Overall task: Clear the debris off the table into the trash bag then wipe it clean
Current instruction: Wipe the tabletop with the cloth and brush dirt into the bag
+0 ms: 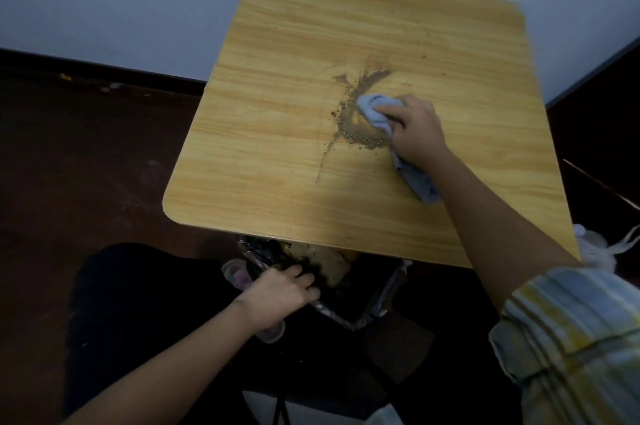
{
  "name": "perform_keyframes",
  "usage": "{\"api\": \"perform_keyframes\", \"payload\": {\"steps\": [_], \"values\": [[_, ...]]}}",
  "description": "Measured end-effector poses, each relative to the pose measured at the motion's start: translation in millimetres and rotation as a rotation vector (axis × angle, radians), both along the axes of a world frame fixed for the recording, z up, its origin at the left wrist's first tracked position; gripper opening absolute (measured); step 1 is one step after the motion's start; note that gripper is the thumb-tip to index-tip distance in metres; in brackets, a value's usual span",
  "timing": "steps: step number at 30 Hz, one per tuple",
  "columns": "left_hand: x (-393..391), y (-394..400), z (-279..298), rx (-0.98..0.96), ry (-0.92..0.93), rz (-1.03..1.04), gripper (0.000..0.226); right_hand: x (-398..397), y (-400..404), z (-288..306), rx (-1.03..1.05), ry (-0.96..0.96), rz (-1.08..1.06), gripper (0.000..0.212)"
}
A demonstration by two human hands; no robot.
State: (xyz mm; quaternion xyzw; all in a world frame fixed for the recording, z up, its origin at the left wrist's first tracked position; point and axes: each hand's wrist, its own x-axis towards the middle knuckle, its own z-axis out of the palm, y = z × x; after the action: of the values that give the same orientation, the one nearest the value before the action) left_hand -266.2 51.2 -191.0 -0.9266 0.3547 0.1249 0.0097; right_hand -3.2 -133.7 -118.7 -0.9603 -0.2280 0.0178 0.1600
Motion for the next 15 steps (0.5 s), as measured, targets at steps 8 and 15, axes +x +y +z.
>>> {"api": "perform_keyframes", "payload": {"steps": [8, 15], "values": [[-3.1, 0.7, 8.1, -0.005, -0.019, 0.011, 0.03, -41.6, 8.5, 3.2, 0.026, 0.029, 0.21, 0.035], [-8.9, 4.4, 20.5, 0.052, 0.015, 0.026, 0.018, -70.9, 10.9, 6.1, 0.077, 0.075, 0.237, 0.035]]}}
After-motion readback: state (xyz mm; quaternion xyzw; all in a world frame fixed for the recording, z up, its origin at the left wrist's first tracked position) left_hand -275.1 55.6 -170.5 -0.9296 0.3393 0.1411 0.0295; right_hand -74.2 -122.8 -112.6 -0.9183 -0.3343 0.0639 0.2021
